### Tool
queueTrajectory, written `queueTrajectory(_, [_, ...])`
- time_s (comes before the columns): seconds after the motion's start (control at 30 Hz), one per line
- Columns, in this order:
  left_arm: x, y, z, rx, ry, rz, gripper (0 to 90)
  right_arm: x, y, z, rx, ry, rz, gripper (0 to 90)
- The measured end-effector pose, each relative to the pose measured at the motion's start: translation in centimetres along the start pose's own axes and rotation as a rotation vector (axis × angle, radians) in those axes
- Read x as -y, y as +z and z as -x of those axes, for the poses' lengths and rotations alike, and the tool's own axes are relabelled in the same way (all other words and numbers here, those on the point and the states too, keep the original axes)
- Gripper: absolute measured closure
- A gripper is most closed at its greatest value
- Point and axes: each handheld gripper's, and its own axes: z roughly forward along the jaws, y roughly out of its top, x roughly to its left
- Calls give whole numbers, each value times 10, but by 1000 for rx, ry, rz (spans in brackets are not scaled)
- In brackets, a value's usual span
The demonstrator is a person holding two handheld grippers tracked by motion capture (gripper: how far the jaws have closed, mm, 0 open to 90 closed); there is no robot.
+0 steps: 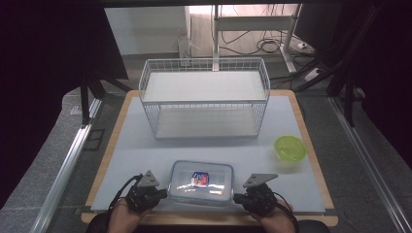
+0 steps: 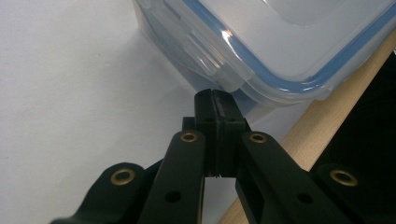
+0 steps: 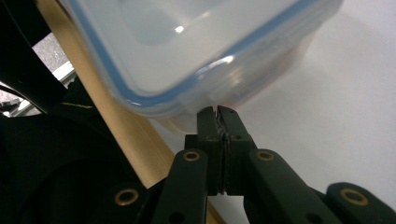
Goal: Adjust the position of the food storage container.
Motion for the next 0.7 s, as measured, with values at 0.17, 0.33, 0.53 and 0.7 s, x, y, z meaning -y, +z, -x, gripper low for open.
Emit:
queueTrajectory(0.17, [-7,4,0,-8,6,1,900,-4,1,7,24,8,1,897])
queueTrajectory(0.33, [-17,15,0,-28,30,-10,900,-11,3,22,77,21,10,899])
queueTrajectory(0.53, [-34,27,-8,-45,35,-10,900,-17,4,39,91,33,10,900])
queueTrajectory(0.7, [-47,37,-12,-62,44,-9,900,-20,3,48,124,30,10,900])
